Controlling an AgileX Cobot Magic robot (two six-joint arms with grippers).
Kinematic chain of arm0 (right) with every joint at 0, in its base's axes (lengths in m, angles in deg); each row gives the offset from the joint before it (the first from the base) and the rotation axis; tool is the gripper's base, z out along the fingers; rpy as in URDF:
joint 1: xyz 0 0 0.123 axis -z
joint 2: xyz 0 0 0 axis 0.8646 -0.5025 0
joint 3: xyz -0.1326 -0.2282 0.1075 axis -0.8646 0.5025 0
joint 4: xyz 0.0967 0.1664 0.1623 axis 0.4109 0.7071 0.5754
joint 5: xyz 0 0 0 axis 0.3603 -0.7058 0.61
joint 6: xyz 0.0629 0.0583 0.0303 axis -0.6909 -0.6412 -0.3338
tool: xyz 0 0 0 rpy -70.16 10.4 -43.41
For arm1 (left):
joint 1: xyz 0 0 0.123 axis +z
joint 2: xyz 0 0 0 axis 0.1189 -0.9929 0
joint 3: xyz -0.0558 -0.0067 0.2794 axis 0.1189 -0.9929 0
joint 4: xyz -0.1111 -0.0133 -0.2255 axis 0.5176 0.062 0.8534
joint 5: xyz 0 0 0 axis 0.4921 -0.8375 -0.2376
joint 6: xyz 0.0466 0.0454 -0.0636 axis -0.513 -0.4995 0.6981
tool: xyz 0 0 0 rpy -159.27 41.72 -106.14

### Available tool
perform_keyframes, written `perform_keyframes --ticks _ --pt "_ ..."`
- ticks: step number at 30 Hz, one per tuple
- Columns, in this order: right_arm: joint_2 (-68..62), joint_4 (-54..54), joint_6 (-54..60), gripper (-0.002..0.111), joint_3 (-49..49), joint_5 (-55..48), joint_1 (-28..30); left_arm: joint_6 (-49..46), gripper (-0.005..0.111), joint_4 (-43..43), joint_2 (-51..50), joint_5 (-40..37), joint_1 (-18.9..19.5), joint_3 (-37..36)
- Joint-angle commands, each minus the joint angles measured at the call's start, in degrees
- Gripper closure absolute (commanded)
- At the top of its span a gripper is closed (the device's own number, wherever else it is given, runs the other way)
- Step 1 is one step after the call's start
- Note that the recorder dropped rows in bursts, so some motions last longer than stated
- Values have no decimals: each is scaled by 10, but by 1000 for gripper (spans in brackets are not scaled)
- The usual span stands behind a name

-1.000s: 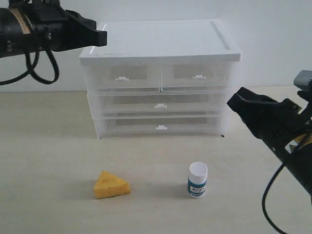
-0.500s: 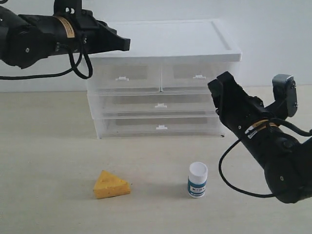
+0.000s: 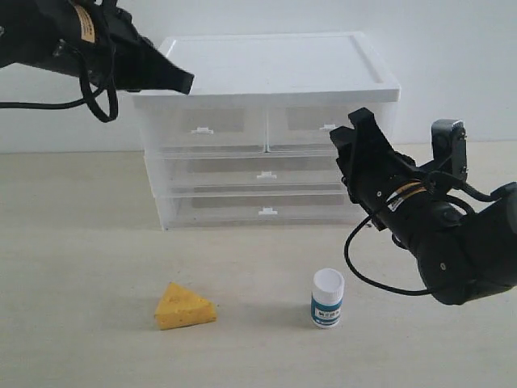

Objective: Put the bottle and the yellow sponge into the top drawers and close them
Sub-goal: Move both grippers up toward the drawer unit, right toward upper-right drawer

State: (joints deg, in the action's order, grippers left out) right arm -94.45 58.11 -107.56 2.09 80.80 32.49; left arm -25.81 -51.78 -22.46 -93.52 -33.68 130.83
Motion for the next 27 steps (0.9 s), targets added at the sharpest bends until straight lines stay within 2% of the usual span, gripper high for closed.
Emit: perform_keyframes --ticks 1,4,12,27 --pt "0 0 -1 66 -11 -24 0 -91 103 84 -8 -59 3 9" --pt "0 0 3 66 -11 -24 0 -111 103 111 -10 -32 11 9" --pt "0 14 3 66 -11 -24 0 -112 103 133 -52 -24 39 30" --pt "-28 35 -36 66 -53 -50 0 -112 103 133 -95 7 39 61"
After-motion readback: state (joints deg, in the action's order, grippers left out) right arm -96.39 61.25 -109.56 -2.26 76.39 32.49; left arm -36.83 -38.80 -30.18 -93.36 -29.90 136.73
